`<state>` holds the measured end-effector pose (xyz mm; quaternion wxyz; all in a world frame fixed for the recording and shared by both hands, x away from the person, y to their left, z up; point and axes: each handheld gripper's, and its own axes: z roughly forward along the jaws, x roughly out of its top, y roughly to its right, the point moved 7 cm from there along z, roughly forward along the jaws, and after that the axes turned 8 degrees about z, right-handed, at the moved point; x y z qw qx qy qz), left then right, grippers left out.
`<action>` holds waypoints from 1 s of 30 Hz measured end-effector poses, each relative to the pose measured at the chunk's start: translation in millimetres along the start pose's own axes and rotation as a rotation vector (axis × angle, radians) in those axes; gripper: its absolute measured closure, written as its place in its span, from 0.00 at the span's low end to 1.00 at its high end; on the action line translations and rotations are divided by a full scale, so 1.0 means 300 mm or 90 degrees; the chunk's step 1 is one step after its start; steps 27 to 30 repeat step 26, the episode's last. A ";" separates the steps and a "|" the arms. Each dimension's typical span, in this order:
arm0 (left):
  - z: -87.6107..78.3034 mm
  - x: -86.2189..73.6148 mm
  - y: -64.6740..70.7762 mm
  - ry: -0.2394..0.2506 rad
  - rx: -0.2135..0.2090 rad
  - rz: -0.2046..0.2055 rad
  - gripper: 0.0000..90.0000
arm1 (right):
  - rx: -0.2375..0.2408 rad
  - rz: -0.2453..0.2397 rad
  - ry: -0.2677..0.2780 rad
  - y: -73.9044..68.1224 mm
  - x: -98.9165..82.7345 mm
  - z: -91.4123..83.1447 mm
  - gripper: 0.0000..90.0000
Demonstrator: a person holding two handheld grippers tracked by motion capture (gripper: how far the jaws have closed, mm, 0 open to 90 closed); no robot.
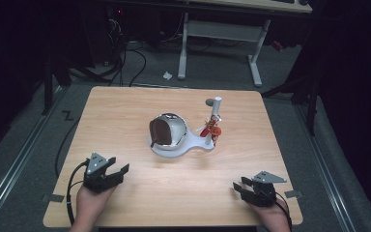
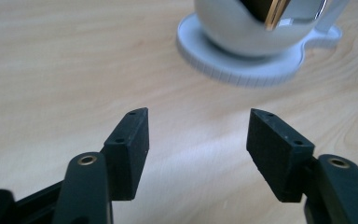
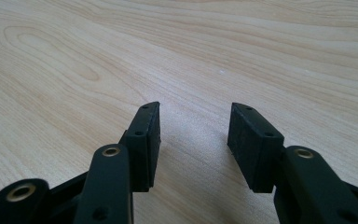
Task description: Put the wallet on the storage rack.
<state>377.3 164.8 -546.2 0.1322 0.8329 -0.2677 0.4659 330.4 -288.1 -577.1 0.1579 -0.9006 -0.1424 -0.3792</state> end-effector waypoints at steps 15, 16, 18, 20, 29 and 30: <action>-0.033 -0.102 0.010 -0.030 0.003 0.017 0.40 | -0.044 -0.014 0.024 -0.002 0.023 0.001 0.60; -0.033 -0.099 0.011 -0.027 0.002 0.016 0.40 | -0.046 -0.012 0.021 -0.002 0.019 0.002 0.60; -0.026 -0.098 0.015 -0.028 -0.004 0.015 0.40 | -0.046 -0.018 0.017 -0.001 0.015 0.004 0.60; -0.016 -0.099 0.018 -0.034 -0.008 0.019 0.39 | -0.048 -0.015 0.017 0.001 0.015 0.004 0.60; -0.009 -0.095 0.019 -0.033 -0.022 0.007 0.37 | -0.048 -0.015 0.017 -0.002 0.010 -0.002 0.59; -0.009 -0.095 0.019 -0.033 -0.022 0.007 0.37 | -0.048 -0.015 0.017 -0.002 0.010 -0.002 0.59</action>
